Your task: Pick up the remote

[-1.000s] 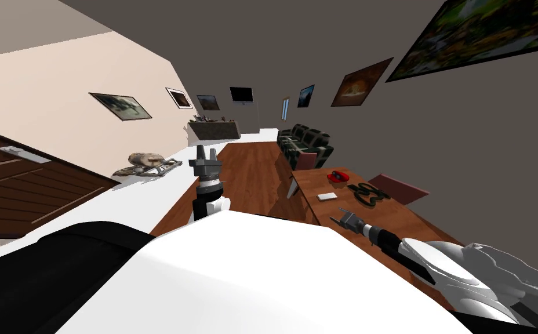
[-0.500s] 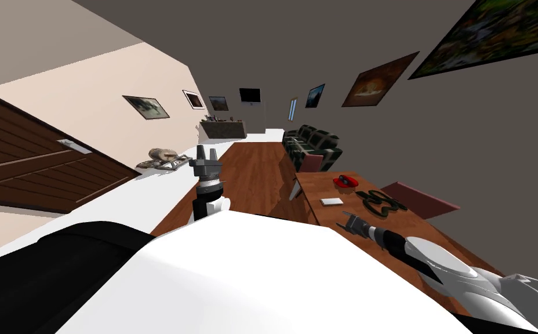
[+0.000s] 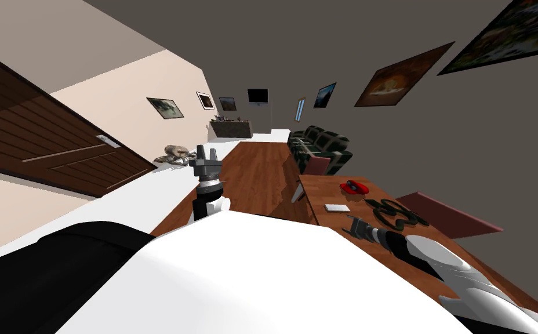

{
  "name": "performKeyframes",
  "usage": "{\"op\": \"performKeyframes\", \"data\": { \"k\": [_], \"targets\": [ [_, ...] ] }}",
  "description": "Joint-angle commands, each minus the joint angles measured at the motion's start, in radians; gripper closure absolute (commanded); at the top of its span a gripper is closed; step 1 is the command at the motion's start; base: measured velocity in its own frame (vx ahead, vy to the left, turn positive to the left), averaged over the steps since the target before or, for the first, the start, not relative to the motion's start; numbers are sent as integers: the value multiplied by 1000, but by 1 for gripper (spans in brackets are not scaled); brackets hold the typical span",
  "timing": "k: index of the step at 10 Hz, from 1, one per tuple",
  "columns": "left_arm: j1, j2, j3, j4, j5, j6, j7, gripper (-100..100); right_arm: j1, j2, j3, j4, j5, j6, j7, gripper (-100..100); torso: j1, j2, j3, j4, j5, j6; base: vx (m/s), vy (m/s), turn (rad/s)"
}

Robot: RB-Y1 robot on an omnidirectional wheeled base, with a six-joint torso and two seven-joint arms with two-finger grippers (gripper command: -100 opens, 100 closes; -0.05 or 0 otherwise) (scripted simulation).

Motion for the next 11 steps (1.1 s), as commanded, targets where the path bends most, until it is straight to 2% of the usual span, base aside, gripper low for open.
{"op": "performKeyframes", "data": {
  "k": [1,2,3,4,5,6,7,8,9,10,11],
  "targets": [
    [0,0,0,0,0,0,0,0,-16,-5,6,24,50,-10,8,-100,0,0,0,0,0,0,21,-32,184],
    [0,0,0,0,0,0,0,0,-48,-11,17,61,81,-27,25,-100,0,0,0,0,0,1,27,-41,255],
    [0,0,0,0,0,0,0,0,-48,-11,17,73,112,-27,25,-100,-1,-1,0,0,0,0,30,-45,124],
    [0,0,0,0,0,0,0,0,-48,-11,17,73,118,-27,25,-100,-1,-1,-1,0,0,1,19,-26,-22],
    [0,0,0,0,0,0,0,0,-79,-15,29,118,157,-44,42,-100,0,0,0,0,0,2,30,-33,197],
    [0,0,0,0,0,0,0,0,-79,-15,29,118,180,-44,42,-100,0,-1,-1,0,0,0,33,-35,150],
    [0,0,0,0,0,0,0,0,-110,-15,42,161,215,-59,58,-100,0,-1,-1,0,0,1,43,-41,173],
    [0,0,0,0,0,0,0,0,-110,-15,42,161,239,-59,58,-100,-1,-2,-1,0,0,1,38,-39,88],
    [0,0,0,0,0,0,0,0,-139,-13,56,201,271,-73,73,-100,-1,-2,-1,-1,0,1,36,-42,152],
    [0,0,0,0,0,0,0,0,-139,-13,56,201,294,-73,73,-100,-1,-2,-1,0,0,1,31,-46,105],
    [0,0,0,0,0,0,0,0,-167,-9,69,237,327,-85,87,-100,-1,-1,-1,0,0,1,45,-55,118]
  ]
}}
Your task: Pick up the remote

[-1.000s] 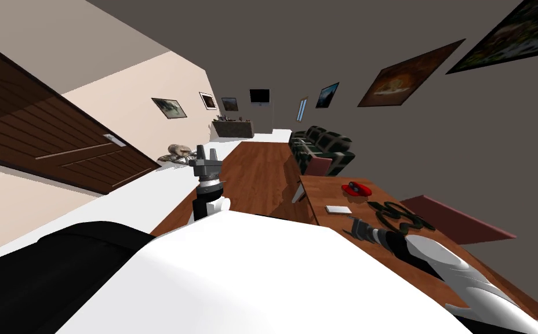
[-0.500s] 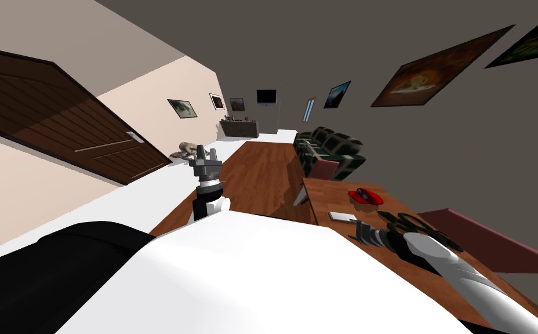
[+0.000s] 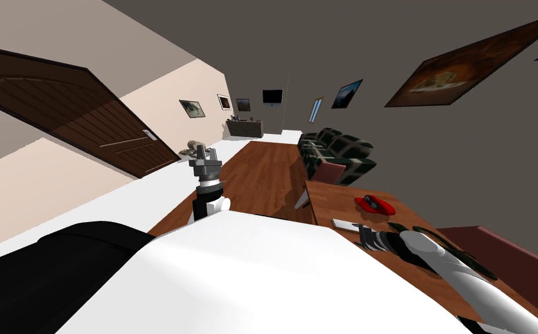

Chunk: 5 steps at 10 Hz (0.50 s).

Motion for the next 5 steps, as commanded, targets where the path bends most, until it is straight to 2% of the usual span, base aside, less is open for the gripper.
{"op": "performKeyframes", "data": {
  "k": [1,2,3,5],
  "targets": [
    [0,0,0,0,0,0,0,0,-11,2,7,14,40,-6,5,-100,0,0,0,0,0,0,41,-40,98],
    [0,0,0,0,0,0,0,0,-37,8,21,47,74,-17,18,-100,1,0,0,0,0,0,43,-37,127],
    [0,0,0,0,0,0,0,0,-37,8,21,47,87,-17,18,-100,1,0,0,0,0,0,39,-32,69],
    [0,0,0,0,0,0,0,0,-80,23,47,102,155,-36,39,-100,1,0,0,0,0,0,54,-52,141]
  ]
}}
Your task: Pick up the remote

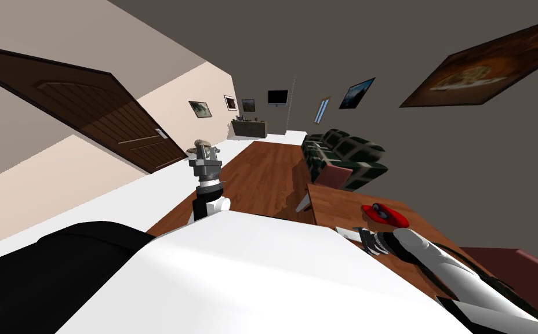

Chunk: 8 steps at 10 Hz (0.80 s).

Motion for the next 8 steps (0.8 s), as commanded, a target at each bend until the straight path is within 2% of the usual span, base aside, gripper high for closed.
{"op": "performKeyframes", "data": {
  "k": [1,2,3,6,7,8],
  "targets": [
    [0,0,0,0,0,0,0,0,2,4,7,-5,34,-5,-2,-100,0,0,0,0,0,0,45,-52,39],
    [0,0,0,0,0,0,0,0,-16,12,18,17,67,-12,7,-100,1,1,1,0,0,1,39,-41,36],
    [0,0,0,0,0,0,0,0,-16,12,18,17,67,-12,7,-100,1,1,1,0,0,1,30,-22,47],
    [0,0,0,0,0,0,0,0,-50,33,45,61,133,-27,24,-100,2,2,1,0,0,1,30,-29,53],
    [0,0,0,0,0,0,0,0,-51,29,40,63,120,-24,25,-100,2,2,1,0,0,1,17,-20,16],
    [0,0,0,0,0,0,0,0,-52,29,41,65,122,-25,27,0,3,3,2,1,1,1,0,0,0]
  ]
}}
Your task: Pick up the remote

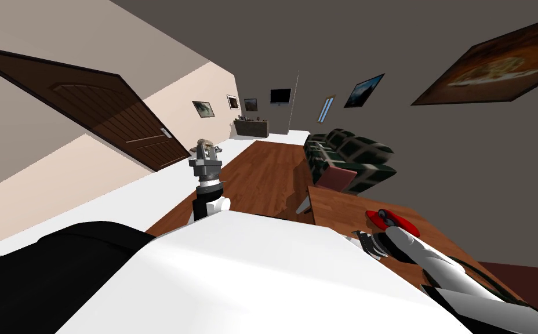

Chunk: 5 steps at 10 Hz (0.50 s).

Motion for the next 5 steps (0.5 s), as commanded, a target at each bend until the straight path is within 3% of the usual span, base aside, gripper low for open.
{"op": "performKeyframes", "data": {
  "k": [1,3,4,5],
  "targets": [
    [0,0,0,0,0,0,0,0,7,18,9,6,-5,32,2,-100,0,0,0,0,0,0,-6,-15,38],
    [0,0,0,0,0,0,0,0,13,36,19,13,-10,65,3,-100,-1,1,1,0,0,0,-12,-23,25],
    [0,0,0,0,0,0,0,0,13,29,15,7,-9,50,0,-100,-1,1,1,0,0,0,-6,-9,4],
    [0,0,0,0,0,0,0,0,13,30,15,9,-9,54,1,100,0,1,1,0,0,0,0,0,0]
  ]
}}
